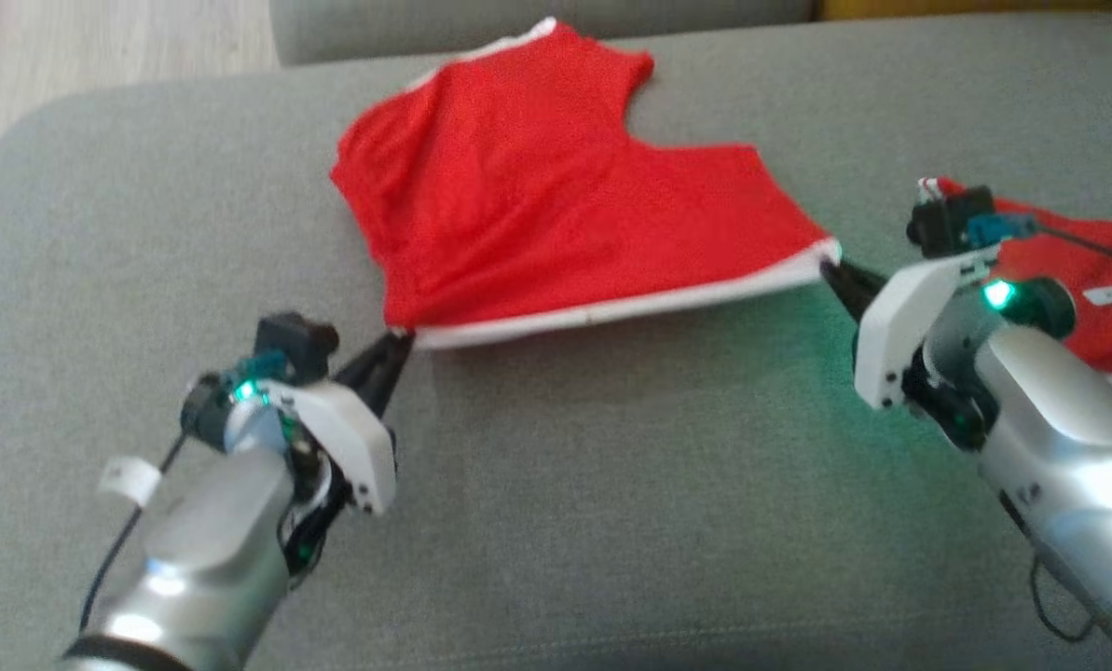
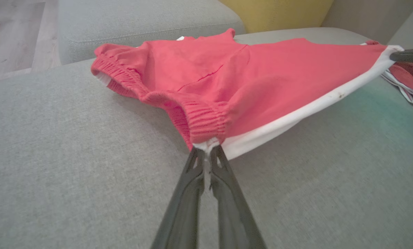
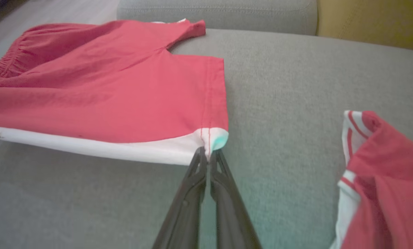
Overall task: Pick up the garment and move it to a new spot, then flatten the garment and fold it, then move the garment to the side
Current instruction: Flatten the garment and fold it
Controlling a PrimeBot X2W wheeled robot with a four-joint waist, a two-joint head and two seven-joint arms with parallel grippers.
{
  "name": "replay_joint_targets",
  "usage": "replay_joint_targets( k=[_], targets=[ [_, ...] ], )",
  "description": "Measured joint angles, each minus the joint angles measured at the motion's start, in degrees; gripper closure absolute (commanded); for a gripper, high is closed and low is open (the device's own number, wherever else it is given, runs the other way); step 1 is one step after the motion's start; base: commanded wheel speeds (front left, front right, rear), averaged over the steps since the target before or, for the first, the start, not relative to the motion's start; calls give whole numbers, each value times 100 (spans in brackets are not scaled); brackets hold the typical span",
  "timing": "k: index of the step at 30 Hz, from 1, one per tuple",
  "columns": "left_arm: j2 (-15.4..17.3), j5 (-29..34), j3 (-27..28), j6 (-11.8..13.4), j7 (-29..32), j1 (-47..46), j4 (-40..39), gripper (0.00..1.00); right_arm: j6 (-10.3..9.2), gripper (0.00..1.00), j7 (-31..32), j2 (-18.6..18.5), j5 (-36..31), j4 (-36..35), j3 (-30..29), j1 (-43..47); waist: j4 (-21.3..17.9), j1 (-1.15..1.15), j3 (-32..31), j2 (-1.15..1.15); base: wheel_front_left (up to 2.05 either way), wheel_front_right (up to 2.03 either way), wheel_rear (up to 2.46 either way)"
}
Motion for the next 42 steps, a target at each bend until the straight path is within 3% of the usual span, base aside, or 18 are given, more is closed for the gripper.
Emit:
replay_joint_targets(
  k=[10,25,35,42],
  targets=[
    [330,-291,-277,11,258,1162,-990,100,0,100,1068,-911,879,-1102,684,777,-130,0,-617,0,0,0,0],
    [1255,-468,-604,834,1160,2743,-3807,100,0,100,2368,-2033,1610,-2551,653,1775,-92,0,-988,0,0,0,0],
    [1412,-502,-474,1167,1261,2856,-4482,100,0,100,2364,-2062,1384,-3002,-11,1881,-29,0,-881,0,0,0,0],
    [1373,-561,-172,1193,1312,2133,-4635,100,0,100,2336,-1989,899,-3129,-487,1284,140,0,-504,0,0,0,0]
  ],
)
